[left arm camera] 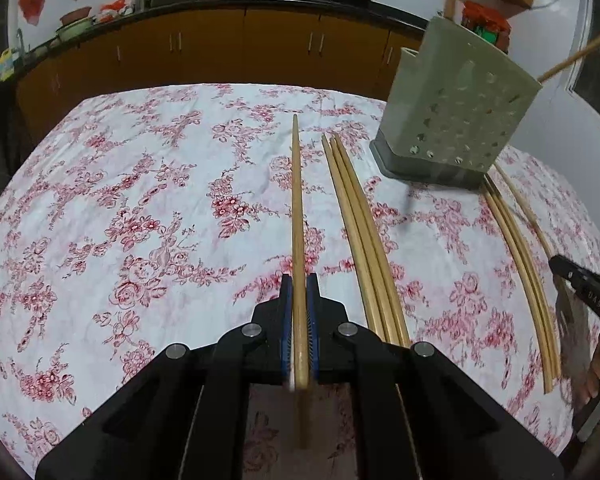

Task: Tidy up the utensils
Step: 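Lift the chopsticks upright with both tools and carry them over the caddy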

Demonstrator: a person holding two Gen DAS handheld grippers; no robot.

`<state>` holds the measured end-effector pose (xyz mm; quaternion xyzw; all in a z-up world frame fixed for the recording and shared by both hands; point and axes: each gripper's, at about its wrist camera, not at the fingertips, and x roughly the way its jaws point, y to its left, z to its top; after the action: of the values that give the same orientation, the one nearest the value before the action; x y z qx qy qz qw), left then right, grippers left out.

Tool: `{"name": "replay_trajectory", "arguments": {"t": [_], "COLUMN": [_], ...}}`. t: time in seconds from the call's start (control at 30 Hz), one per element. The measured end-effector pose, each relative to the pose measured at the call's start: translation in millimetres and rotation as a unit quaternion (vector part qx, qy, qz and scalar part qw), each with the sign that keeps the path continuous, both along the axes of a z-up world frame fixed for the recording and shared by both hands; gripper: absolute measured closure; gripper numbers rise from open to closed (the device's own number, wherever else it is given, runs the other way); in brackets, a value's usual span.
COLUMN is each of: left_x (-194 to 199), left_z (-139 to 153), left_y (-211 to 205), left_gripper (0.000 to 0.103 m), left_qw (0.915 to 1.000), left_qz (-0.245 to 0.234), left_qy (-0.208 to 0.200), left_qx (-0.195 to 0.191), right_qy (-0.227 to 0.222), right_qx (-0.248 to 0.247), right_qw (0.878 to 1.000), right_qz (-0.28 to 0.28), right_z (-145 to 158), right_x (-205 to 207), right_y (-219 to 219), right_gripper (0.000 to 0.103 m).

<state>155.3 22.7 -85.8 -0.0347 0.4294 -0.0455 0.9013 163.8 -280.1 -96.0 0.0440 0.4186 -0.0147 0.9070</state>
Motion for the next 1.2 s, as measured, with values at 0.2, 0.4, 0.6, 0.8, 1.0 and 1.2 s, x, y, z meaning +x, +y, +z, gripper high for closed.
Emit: {"name": "replay_trajectory", "arguments": {"t": [0.2,0.4,0.6,0.8,1.0,1.2], "left_x": [-4.0,-2.5,-5.7,-10.1,-8.6,-10.0], "left_z": [0.3,3.9,38.5,79.3,91.0,96.6], "left_y": [-4.6,-2.8,7.6,16.0,16.7,19.2], "left_gripper": [0.095,0.095,0.095,0.095,0.095,0.095], "left_qw": [0.9998,0.9998,0.9989,0.9942,0.9923,0.9912], "left_qz": [-0.007,-0.01,0.003,0.018,0.021,0.029], "left_qy": [0.0,0.002,-0.047,-0.104,-0.12,-0.126], "left_qx": [0.017,0.017,-0.002,-0.022,-0.023,-0.028], "right_qy": [0.0,-0.013,-0.072,-0.12,-0.126,-0.135], "right_qx": [0.001,0.002,0.007,0.01,0.006,0.008], "right_qw": [1.0,1.0,0.997,0.993,0.992,0.991], "right_qz": [0.0,-0.005,-0.012,-0.014,-0.012,-0.016], "right_z": [-0.2,13.1,57.3,91.3,96.0,103.4], "right_x": [-1.1,-3.6,-12.8,-20.2,-19.4,-20.6], "right_y": [-1.8,-3.2,-9.3,-11.8,-10.6,-12.0], "right_gripper": [0.094,0.095,0.095,0.095,0.095,0.095]}}
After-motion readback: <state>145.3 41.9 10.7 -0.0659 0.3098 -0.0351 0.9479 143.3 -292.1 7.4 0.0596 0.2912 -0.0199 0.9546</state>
